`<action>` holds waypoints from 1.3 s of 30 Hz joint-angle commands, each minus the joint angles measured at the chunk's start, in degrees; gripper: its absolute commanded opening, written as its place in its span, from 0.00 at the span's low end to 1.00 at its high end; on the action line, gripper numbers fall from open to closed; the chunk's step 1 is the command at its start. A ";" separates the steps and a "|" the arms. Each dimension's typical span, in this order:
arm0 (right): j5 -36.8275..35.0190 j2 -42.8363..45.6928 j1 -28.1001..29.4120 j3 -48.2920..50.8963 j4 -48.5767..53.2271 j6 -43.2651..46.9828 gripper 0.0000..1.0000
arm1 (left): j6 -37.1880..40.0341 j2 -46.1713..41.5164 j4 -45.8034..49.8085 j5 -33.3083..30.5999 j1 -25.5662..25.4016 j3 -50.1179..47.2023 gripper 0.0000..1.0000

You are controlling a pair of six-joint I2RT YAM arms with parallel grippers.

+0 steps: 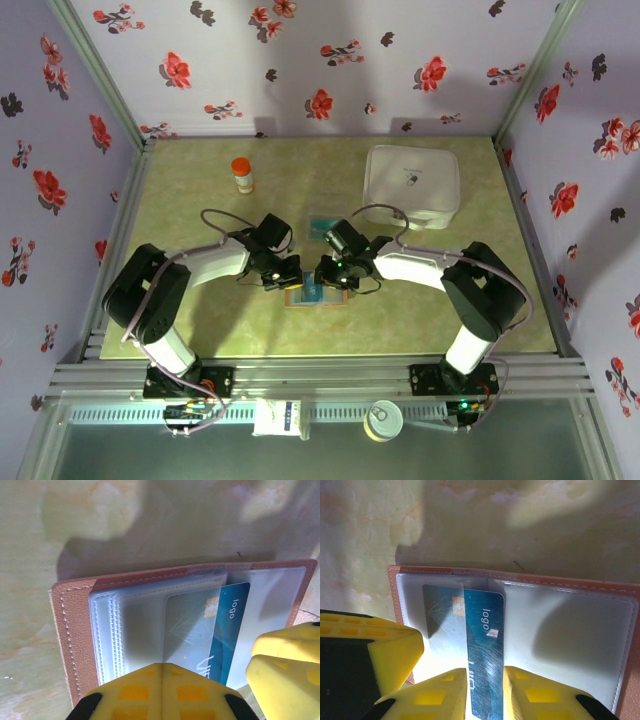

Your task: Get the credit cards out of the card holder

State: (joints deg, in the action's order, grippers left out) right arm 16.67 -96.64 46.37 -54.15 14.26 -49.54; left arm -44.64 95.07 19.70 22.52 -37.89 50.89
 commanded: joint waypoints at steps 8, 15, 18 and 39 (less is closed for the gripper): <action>2.05 -1.51 -0.70 1.86 -3.90 -1.44 0.27 | 0.36 1.20 0.98 -1.36 -0.26 0.09 0.01; 2.58 -2.11 -0.70 2.29 -4.93 -1.76 0.27 | 0.39 1.28 1.19 -1.43 -0.26 0.14 0.01; 2.93 -2.38 -0.84 2.54 -5.45 -1.96 0.27 | 0.35 1.27 1.21 -1.46 -0.26 0.14 0.01; 4.10 0.68 -1.70 5.28 -8.85 -2.77 0.26 | 0.17 1.81 1.13 -1.52 -0.26 0.08 0.00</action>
State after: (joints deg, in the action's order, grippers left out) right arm 20.01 -97.43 45.25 -49.95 6.11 -51.68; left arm -44.62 95.66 19.73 22.06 -37.89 50.89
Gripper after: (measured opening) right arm 0.264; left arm 0.044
